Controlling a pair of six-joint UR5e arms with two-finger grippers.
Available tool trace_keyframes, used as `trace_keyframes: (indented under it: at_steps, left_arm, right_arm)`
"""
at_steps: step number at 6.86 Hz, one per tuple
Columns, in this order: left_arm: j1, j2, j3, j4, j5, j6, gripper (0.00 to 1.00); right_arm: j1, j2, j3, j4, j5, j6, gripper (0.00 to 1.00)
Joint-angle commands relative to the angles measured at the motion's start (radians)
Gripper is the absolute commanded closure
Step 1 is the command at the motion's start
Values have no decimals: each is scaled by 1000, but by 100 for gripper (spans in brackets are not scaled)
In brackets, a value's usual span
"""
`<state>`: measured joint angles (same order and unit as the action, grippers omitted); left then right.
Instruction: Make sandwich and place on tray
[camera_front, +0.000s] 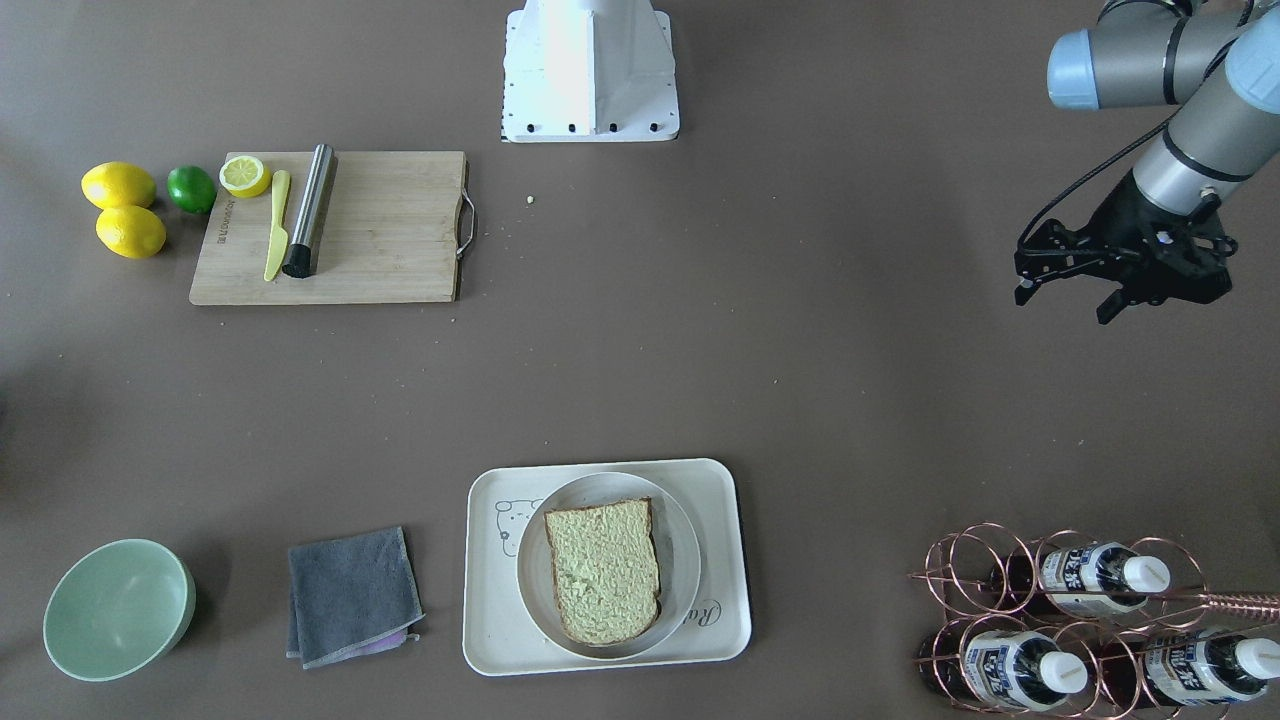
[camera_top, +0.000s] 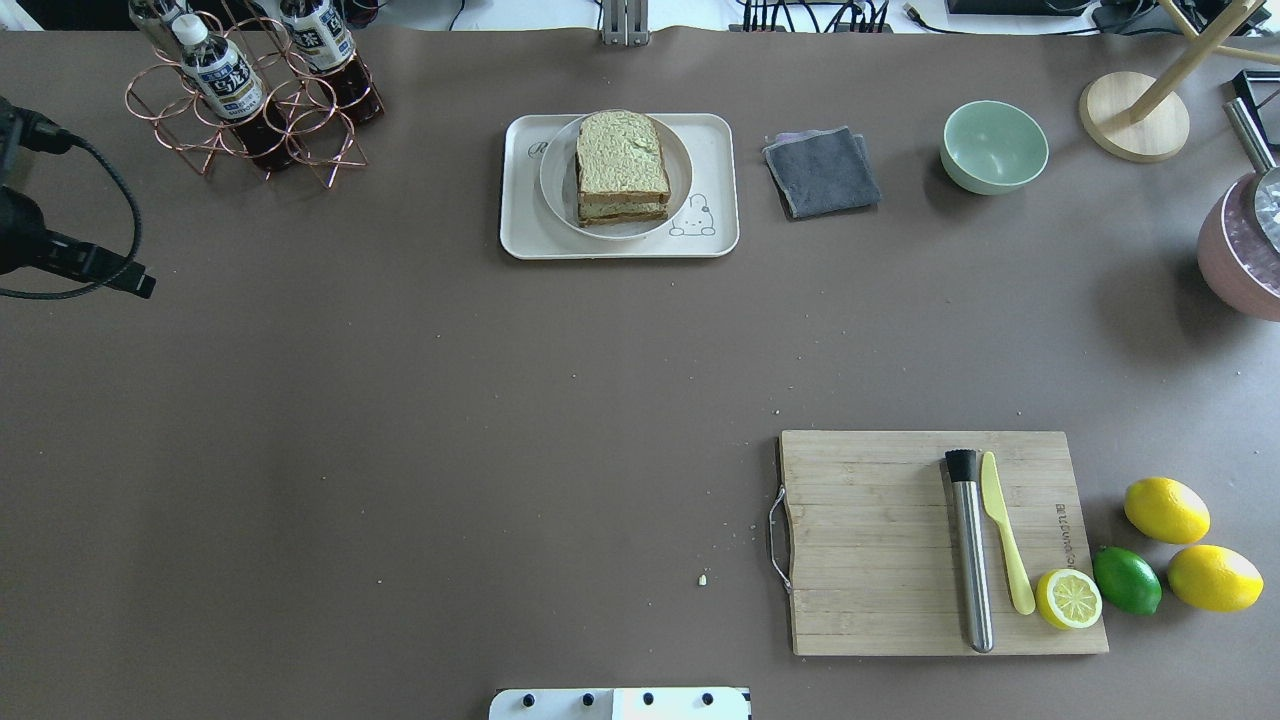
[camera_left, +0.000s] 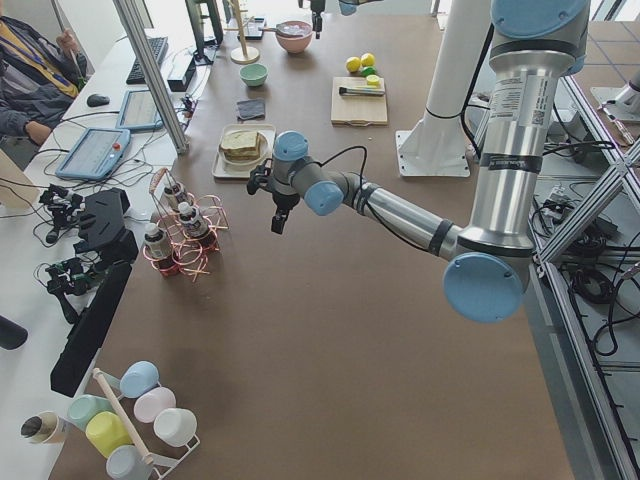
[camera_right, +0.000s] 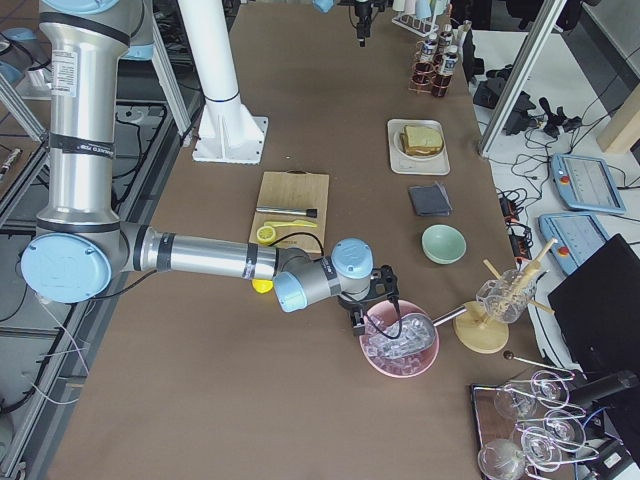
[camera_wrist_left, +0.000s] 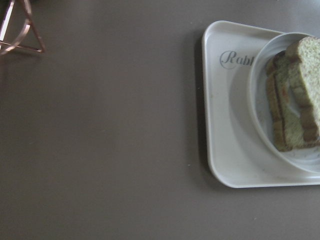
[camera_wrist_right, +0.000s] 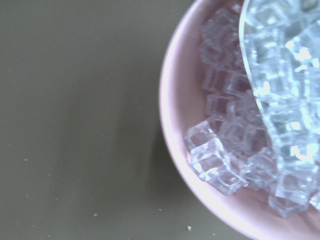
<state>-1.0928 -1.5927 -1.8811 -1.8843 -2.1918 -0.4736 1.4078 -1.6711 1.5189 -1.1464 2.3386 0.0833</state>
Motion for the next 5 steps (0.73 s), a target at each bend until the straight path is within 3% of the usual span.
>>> trace_keyframes:
  at_steps: [1,5]
  left_arm:
    - [-93,91,-6,8,-63,162,3]
    - [-244,242,5,10,-63,341,3]
  right_arm:
    - [94,-6,-9,-124,-10,-158,0]
    - [138,-27,-3,-128,-27,-180,0]
